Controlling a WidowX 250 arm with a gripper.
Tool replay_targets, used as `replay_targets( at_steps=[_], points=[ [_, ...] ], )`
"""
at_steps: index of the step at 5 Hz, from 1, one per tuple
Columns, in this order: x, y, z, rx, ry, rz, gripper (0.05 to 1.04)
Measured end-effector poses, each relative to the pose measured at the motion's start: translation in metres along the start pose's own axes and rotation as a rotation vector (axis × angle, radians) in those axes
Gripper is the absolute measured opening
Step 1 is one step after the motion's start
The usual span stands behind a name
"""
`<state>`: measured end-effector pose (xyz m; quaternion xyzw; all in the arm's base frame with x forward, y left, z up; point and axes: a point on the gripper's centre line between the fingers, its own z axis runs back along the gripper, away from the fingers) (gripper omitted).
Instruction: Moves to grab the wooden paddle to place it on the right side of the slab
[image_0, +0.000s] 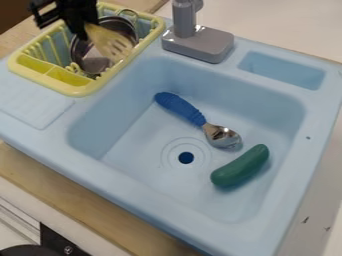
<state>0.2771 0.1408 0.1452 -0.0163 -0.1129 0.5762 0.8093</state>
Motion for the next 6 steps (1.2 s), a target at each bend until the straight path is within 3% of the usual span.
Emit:
replay_targets(
  at_steps=[1,3,6],
  points=[
    [-0.025,-0.003,0.020,-0.048,-0.018,-0.096,0.105],
    [-0.087,-0.004,0.022,-0.088,0.013,-0.218,0.105],
    [-0.176,-0.041,0.016,-0.117,0.141,-0.352,0.105]
  ],
)
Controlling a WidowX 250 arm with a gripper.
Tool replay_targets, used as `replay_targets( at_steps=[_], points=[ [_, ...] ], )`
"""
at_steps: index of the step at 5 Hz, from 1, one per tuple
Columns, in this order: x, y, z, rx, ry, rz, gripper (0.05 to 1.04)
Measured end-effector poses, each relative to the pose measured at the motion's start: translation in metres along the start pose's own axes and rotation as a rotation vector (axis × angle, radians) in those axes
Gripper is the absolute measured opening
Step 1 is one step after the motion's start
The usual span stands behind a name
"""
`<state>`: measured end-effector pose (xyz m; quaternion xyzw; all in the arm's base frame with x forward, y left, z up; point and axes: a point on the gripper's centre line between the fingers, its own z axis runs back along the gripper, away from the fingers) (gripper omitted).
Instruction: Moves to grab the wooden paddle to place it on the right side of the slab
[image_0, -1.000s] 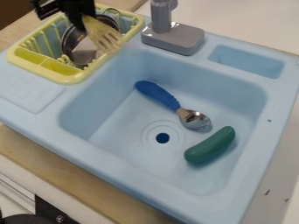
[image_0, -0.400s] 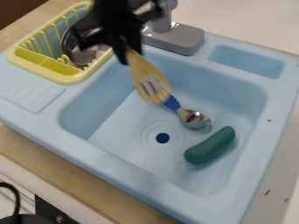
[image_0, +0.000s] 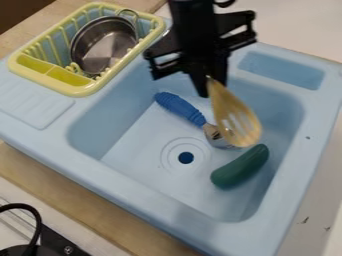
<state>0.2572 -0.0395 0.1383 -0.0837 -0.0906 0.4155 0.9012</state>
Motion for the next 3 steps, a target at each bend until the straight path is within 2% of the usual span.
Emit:
replay_targets(
  at_steps=[2,3],
  points=[
    [-0.003,-0.042,-0.016,-0.031,0.034,-0.007,0.104],
    [-0.001,-0.057,-0.022,-0.044,0.021,0.036,0.104]
  ],
)
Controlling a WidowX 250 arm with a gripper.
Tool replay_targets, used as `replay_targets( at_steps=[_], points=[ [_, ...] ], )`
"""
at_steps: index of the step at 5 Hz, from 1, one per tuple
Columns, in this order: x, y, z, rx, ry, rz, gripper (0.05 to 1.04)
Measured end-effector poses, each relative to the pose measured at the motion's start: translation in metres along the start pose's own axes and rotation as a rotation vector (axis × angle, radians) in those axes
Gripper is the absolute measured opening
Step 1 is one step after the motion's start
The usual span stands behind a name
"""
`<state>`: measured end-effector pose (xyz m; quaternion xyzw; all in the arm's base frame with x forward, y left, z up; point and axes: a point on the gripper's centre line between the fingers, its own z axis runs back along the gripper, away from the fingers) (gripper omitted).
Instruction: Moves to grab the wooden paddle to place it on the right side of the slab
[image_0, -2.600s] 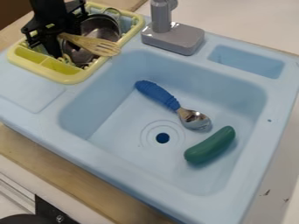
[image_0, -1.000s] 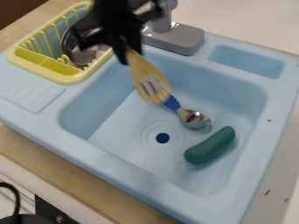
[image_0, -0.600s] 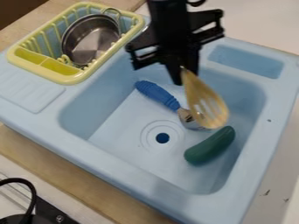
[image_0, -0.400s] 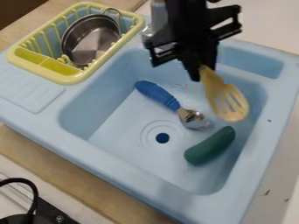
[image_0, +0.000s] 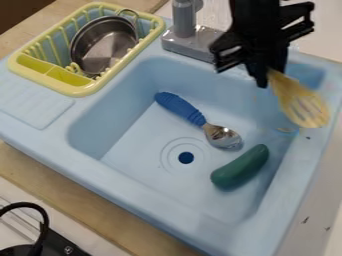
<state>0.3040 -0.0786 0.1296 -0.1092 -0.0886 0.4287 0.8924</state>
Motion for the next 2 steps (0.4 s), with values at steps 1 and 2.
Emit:
replay_targets(
  at_steps=[1,2],
  points=[
    [0.003,-0.007,-0.007,0.004,0.012,0.015,0.104],
    [0.016,-0.011,-0.013,0.009,-0.023,0.010,0.104]
  ],
)
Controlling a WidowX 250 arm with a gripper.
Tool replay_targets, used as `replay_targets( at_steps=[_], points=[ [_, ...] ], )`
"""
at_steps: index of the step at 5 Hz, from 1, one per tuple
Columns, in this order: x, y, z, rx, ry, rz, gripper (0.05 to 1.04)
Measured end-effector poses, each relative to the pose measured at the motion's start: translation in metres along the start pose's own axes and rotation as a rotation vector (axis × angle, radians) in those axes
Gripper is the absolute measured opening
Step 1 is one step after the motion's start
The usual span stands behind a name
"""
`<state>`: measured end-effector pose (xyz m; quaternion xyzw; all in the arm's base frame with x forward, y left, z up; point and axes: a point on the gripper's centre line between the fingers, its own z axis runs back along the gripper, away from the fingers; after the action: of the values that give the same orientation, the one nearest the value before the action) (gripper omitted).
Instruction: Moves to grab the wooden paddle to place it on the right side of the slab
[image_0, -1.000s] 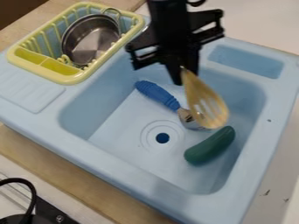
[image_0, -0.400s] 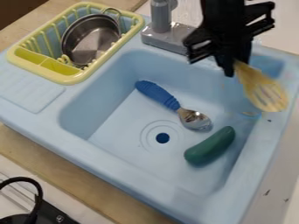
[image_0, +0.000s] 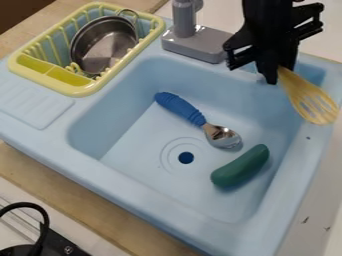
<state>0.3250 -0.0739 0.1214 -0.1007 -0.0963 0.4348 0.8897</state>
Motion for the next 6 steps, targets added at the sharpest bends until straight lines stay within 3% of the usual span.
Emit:
replay_targets(
  at_steps=[2,5,6],
  points=[
    [0.020,-0.009,0.002,-0.025,-0.026,0.009,0.104],
    [0.026,-0.005,-0.007,0.000,-0.035,-0.006,0.104],
    [0.026,-0.004,-0.012,0.000,-0.010,-0.042,0.141]
  ],
)
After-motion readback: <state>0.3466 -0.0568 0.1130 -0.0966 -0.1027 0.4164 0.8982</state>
